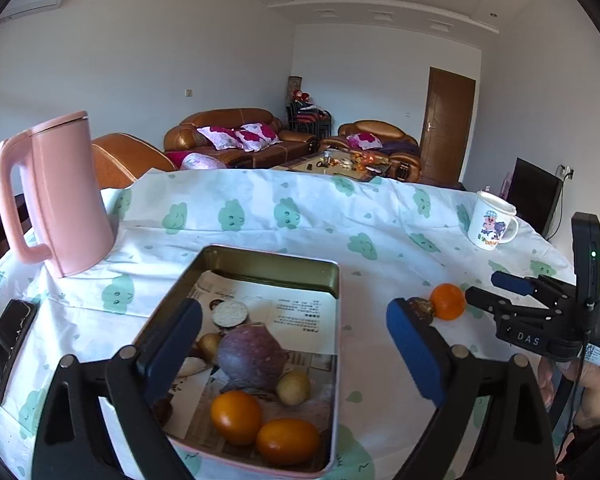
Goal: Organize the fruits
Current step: 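Grasp the last orange with the right tool while the left tool grasps another brown fruit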
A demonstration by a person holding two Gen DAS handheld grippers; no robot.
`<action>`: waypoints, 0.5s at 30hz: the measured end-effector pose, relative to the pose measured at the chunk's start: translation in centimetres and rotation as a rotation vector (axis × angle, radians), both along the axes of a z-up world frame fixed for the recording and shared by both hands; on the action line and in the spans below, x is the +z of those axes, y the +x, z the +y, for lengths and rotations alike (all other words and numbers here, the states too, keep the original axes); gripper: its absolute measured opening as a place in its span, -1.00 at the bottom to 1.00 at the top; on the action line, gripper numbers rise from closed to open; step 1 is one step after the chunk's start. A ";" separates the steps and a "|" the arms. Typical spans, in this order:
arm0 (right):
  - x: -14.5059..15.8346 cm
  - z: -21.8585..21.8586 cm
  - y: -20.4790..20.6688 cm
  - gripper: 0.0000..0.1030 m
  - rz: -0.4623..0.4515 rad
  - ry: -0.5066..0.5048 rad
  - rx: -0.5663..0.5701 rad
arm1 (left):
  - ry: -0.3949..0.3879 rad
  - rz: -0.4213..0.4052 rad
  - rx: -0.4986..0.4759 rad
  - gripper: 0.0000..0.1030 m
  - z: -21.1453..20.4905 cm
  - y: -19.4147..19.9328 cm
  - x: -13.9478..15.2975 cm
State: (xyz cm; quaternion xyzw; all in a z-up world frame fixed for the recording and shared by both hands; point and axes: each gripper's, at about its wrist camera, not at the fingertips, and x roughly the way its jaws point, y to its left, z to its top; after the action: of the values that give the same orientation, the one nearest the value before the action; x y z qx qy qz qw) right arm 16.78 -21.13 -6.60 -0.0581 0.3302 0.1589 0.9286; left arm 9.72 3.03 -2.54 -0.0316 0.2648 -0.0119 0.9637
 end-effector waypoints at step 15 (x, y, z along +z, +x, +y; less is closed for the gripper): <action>-2.4 0.6 3.4 0.14 0.192 0.104 0.038 | 0.031 0.060 -0.049 0.92 -4.7 3.8 -0.9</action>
State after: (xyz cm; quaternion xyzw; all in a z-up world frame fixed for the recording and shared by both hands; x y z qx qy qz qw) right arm 20.22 -20.55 -8.96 -0.0003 0.4078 0.1981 0.8913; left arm 13.51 -1.67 -3.41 -0.0103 0.2945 -0.0303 0.9551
